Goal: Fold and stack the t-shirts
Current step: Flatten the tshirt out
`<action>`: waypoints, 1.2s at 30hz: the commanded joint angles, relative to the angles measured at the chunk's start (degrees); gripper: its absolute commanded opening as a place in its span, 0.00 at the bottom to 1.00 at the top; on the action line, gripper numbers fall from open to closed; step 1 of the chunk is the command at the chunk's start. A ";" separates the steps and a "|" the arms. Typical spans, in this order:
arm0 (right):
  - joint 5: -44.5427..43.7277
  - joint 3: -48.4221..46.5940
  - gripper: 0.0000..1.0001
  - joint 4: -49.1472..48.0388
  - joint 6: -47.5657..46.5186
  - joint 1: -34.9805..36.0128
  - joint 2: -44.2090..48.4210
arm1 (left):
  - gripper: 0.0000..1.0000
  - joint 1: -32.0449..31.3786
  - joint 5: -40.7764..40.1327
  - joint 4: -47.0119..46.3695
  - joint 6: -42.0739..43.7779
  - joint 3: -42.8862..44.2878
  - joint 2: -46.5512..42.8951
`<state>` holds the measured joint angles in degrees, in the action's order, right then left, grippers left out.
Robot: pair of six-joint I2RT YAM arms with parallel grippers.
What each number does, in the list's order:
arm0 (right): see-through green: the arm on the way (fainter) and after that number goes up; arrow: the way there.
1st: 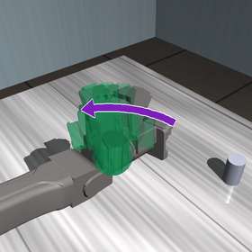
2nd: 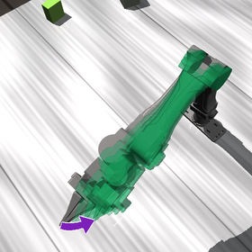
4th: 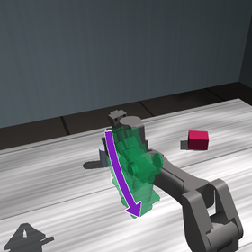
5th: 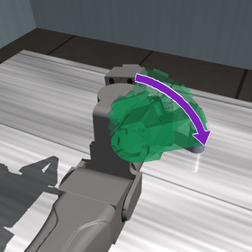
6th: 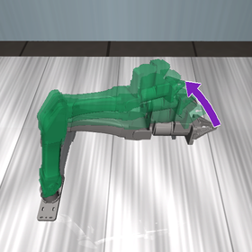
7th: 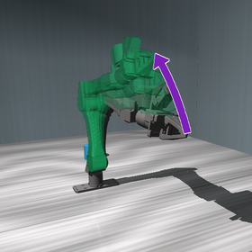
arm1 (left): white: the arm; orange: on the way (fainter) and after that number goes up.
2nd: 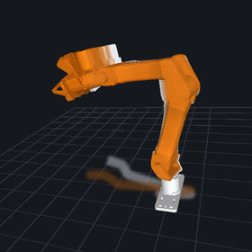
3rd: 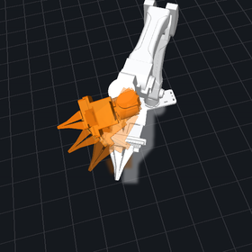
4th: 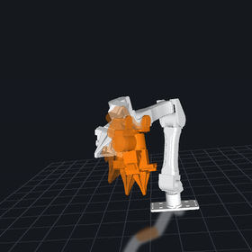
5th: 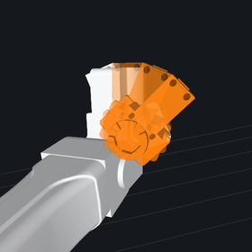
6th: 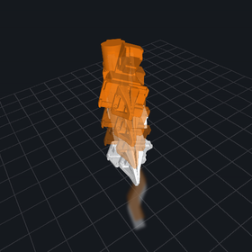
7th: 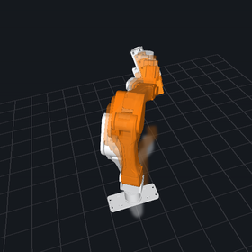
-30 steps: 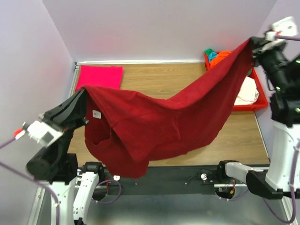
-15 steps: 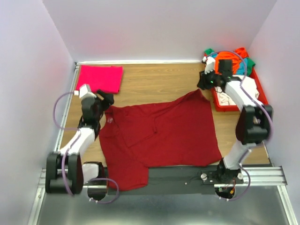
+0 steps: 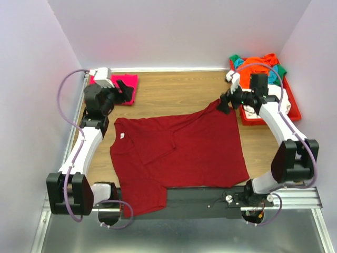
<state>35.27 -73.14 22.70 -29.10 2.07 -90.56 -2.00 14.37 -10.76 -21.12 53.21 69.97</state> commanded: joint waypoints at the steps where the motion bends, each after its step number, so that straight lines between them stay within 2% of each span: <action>1: 14.99 10.37 0.86 8.15 -12.28 0.31 5.98 | 0.78 -2.83 13.48 13.37 6.53 -4.34 -2.72; 5: 17.29 15.92 0.86 8.15 -14.84 0.39 9.87 | 0.78 -8.71 13.14 17.16 8.64 -6.37 -7.21; 9: 19.57 17.86 0.84 8.33 -11.16 0.31 9.36 | 0.78 -16.35 9.45 22.27 14.69 -2.42 -7.57; 12: 20.72 18.65 0.82 8.41 -9.40 0.31 8.30 | 0.77 -22.07 6.46 24.56 25.21 -0.39 -6.78; 13: 20.20 18.57 0.81 8.50 -9.31 0.31 8.65 | 0.76 -24.87 4.28 24.82 31.35 -0.39 -6.96; 17: 18.61 19.52 0.81 8.33 -10.44 0.31 10.14 | 0.79 -27.97 -0.55 26.57 44.56 -2.49 -8.36; 18: 18.44 19.79 0.81 8.33 -10.88 0.31 10.58 | 0.80 -28.84 -1.96 27.19 50.51 -4.41 -8.54; 19: 18.26 20.06 0.81 8.33 -11.15 0.31 10.84 | 0.84 -29.28 -5.11 27.98 52.74 -5.39 -8.89; 22: 17.21 21.11 0.81 8.24 -12.12 0.31 11.55 | 0.96 -32.36 -10.32 28.43 55.14 -9.87 -9.94; 27: 16.50 21.20 0.81 8.24 -12.38 0.31 10.94 | 0.96 -35.17 -11.12 32.90 55.49 -13.22 -13.19; 30: 16.41 21.11 0.81 8.24 -12.29 0.31 10.76 | 0.87 -36.76 -13.31 38.88 55.32 -12.78 -12.59; 32: 16.24 21.11 0.81 8.24 -12.21 0.31 10.85 | 0.43 -38.42 -13.93 41.34 53.92 -12.69 -11.01; 34: 15.98 21.20 0.81 8.24 -12.38 0.31 10.85 | 0.20 -38.95 -16.21 42.22 53.12 -12.69 -9.52; 36: 15.36 21.38 0.81 8.24 -12.64 0.31 11.20 | 0.20 -39.83 -16.30 43.37 51.98 -12.61 -7.59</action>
<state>51.90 -52.69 30.04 -40.60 2.31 -80.25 -40.53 1.39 27.57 31.97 39.86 59.92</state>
